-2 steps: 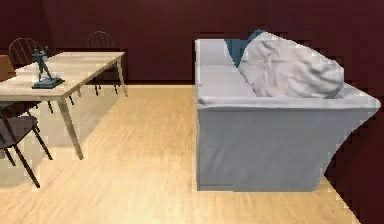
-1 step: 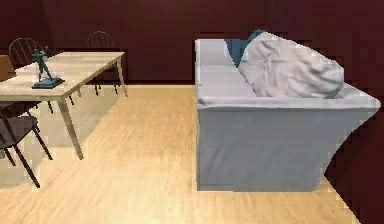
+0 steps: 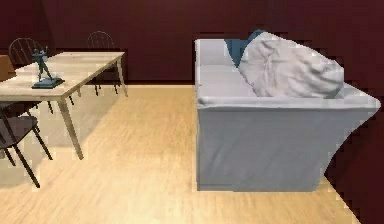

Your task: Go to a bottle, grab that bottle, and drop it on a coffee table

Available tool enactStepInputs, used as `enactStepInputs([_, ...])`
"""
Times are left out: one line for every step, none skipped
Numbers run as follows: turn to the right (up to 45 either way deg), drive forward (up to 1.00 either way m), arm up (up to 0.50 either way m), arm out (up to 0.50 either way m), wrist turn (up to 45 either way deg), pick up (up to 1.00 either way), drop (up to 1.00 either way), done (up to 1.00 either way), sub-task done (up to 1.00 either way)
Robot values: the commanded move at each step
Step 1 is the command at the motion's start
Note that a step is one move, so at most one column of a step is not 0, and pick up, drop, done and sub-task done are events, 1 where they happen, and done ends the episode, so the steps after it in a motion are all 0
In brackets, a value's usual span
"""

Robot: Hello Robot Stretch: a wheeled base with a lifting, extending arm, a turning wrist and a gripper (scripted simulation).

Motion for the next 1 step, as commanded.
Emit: enactStepInputs([0.0,0.0,0.0,0.0,0.0,0.0,0.0,1.0,0.0])
